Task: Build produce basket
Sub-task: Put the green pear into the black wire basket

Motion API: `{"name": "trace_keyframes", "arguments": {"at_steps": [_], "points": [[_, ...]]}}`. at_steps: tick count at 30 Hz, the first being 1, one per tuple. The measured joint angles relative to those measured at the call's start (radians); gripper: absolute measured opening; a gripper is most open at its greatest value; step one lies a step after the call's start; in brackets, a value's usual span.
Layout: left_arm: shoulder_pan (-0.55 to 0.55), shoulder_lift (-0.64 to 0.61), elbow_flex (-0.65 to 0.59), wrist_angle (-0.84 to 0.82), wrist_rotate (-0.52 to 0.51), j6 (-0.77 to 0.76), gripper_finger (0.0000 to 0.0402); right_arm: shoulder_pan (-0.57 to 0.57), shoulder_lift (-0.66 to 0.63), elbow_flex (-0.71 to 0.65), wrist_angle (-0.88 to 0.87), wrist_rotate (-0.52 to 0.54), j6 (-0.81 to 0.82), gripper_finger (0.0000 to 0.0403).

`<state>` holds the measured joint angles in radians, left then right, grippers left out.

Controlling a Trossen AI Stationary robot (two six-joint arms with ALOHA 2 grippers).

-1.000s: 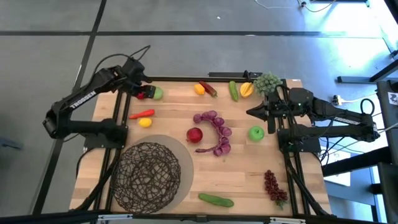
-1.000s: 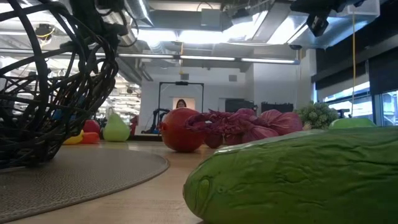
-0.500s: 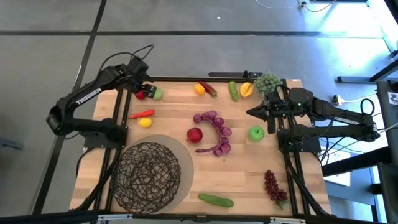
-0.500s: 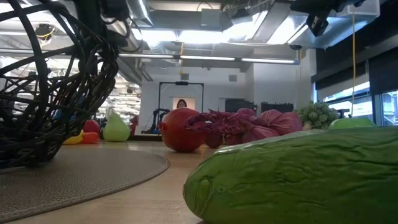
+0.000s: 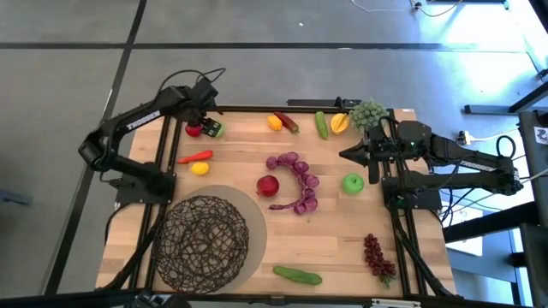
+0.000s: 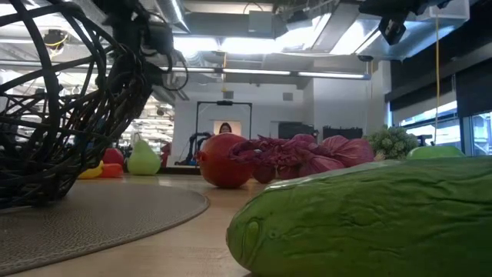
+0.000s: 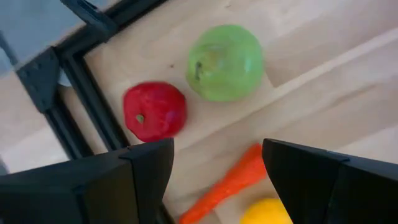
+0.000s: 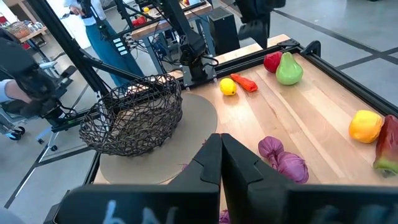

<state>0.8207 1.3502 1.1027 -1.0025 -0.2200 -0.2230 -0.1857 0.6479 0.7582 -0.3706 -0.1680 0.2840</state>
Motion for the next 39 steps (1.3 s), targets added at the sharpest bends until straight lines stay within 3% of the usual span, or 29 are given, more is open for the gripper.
{"name": "trace_keyframes", "arguments": {"at_steps": [7, 21, 32, 39], "points": [[0.022, 0.075, 0.0, 0.106, -0.03, 0.062, 0.0236, 0.0, 0.0, 0.0, 0.008, 0.0, 0.0, 0.0], [0.058, 0.143, 0.0, 0.144, -0.022, 0.099, 0.0235, 0.0, 0.0, -0.001, 0.008, 0.0, 0.003, 0.0], [0.058, 0.143, 0.0, 0.144, -0.025, 0.103, 0.0187, 0.0, 0.0, -0.001, 0.008, 0.0, 0.003, 0.0], [0.058, 0.143, 0.0, 0.147, -0.025, 0.103, 0.018, 0.0, 0.0, -0.001, 0.008, 0.0, 0.001, 0.0]]}}
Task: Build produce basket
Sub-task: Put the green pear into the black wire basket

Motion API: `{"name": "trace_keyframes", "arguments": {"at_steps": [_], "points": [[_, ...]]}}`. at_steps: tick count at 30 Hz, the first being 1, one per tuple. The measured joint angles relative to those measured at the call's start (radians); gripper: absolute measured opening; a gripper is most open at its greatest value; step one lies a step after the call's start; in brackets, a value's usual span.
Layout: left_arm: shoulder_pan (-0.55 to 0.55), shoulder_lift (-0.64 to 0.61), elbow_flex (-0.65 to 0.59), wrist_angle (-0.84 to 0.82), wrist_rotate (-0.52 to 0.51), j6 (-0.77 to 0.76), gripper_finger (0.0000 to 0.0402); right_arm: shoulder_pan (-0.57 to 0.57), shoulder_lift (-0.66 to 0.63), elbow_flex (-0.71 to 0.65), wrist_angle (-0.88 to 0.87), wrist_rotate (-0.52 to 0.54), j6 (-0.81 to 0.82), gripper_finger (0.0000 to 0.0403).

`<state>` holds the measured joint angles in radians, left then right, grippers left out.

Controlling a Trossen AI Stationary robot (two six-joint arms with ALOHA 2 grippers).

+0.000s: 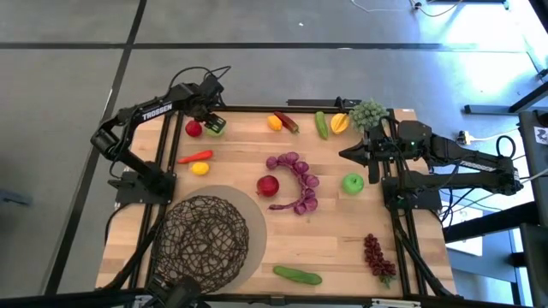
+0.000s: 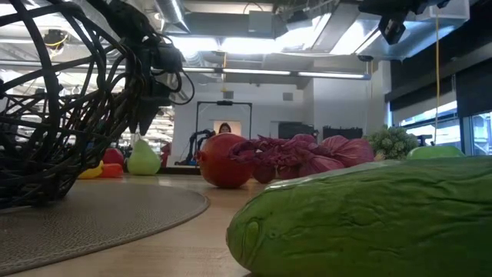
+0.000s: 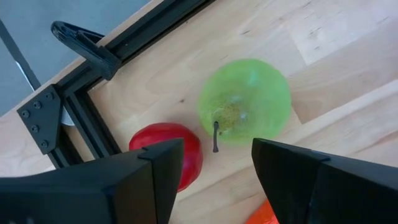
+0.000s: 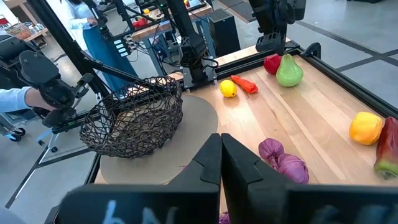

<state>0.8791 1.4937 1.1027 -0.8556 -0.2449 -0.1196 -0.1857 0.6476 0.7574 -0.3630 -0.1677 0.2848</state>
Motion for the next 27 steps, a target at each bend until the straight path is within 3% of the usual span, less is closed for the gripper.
{"name": "trace_keyframes", "arguments": {"at_steps": [27], "points": [[0.0, 0.039, 0.0, 0.014, 0.01, -0.009, 0.018, 0.0, 0.0, 0.0, 0.0, 0.0, 0.001, 0.0]]}}
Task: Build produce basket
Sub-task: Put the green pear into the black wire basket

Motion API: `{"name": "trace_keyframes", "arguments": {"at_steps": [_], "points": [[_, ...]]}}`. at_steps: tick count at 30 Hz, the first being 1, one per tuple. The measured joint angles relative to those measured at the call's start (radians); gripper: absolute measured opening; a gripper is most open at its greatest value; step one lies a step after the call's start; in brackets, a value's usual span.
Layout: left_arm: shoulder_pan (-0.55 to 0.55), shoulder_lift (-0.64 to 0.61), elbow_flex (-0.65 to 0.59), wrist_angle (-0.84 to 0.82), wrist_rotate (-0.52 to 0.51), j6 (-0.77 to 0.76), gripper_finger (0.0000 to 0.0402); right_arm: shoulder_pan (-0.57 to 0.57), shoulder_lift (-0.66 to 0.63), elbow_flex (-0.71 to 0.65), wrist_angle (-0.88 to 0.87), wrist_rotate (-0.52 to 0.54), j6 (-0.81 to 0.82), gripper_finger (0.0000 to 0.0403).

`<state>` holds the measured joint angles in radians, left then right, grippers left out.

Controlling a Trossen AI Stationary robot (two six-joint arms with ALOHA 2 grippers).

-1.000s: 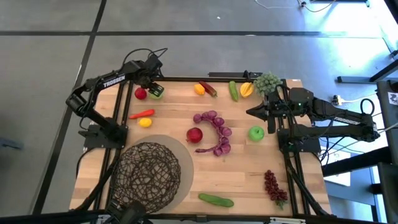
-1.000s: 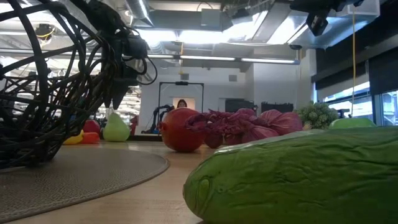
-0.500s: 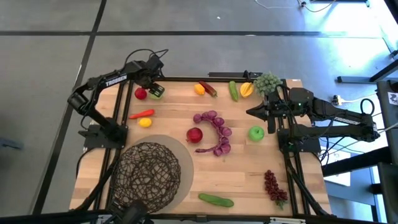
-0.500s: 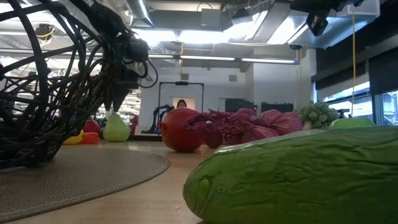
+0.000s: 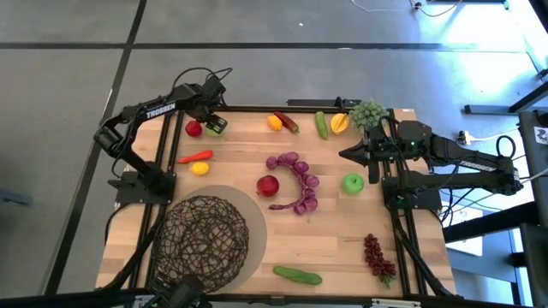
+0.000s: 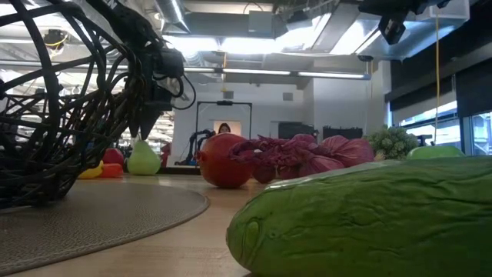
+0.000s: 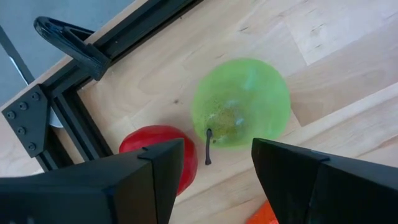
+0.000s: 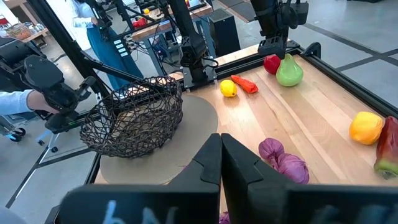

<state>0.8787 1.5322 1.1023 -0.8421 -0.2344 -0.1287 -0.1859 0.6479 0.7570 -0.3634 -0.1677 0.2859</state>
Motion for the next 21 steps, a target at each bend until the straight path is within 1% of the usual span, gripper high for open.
{"name": "trace_keyframes", "arguments": {"at_steps": [4, 12, 21], "points": [[0.0, 0.0, 0.0, 0.0, 0.0, 0.0, 0.0171, 0.0, 0.0, 0.0, 0.0, 0.0, -0.001, 0.0], [0.0, 0.0, 0.0, -0.001, 0.0, 0.0, 0.0132, 0.0, 0.0, 0.0, 0.0, 0.0, -0.002, 0.0], [0.0, 0.0, 0.0, -0.001, 0.0, 0.001, 0.011, 0.0, 0.0, 0.0, 0.0, 0.0, -0.002, 0.0]]}}
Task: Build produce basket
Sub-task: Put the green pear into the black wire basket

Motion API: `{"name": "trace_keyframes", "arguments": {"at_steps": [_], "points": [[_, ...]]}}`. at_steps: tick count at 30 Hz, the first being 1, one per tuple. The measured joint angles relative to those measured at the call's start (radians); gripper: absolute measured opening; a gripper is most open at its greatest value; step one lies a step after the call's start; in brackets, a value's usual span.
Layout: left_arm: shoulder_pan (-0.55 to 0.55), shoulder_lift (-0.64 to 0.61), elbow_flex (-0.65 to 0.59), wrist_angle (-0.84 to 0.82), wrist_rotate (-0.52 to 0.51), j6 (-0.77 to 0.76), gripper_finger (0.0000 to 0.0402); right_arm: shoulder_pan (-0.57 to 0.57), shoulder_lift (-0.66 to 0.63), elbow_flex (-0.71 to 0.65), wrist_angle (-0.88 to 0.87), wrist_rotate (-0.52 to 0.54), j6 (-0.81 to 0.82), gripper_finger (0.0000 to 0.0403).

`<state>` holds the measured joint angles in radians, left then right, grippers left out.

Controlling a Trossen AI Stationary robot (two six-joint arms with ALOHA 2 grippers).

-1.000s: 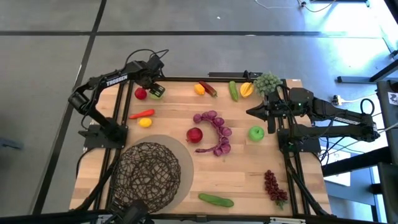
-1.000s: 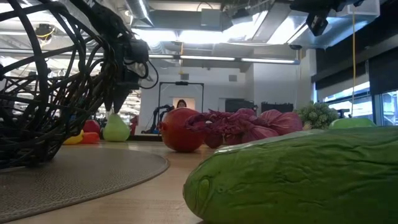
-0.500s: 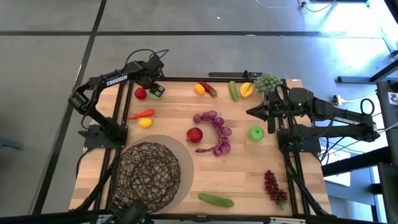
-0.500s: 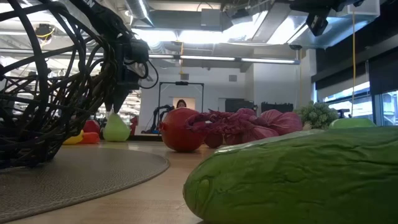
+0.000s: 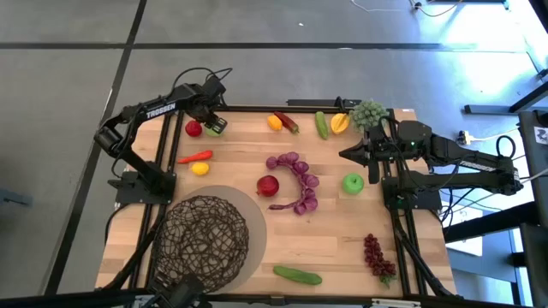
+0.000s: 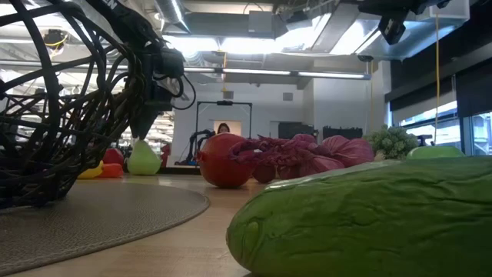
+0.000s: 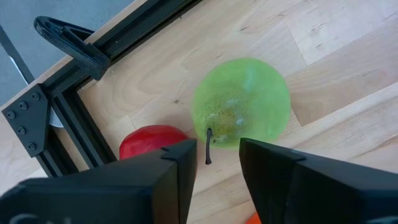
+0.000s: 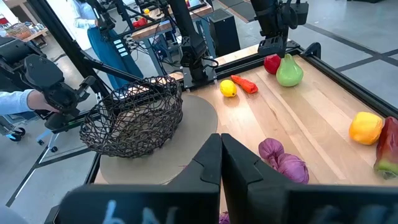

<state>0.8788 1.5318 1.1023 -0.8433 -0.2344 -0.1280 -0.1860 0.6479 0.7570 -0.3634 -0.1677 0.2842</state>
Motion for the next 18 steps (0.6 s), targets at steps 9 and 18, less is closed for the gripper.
{"name": "trace_keyframes", "arguments": {"at_steps": [9, 18], "points": [[0.0, 0.0, 0.0, 0.0, 0.0, 0.0, 0.0077, 0.0, 0.0, 0.0, 0.0, 0.0, 0.0, 0.0], [0.0, 0.0, 0.0, 0.0, -0.001, 0.0, 0.0022, 0.0, 0.0, 0.0, -0.001, 0.0, -0.006, 0.0]]}}
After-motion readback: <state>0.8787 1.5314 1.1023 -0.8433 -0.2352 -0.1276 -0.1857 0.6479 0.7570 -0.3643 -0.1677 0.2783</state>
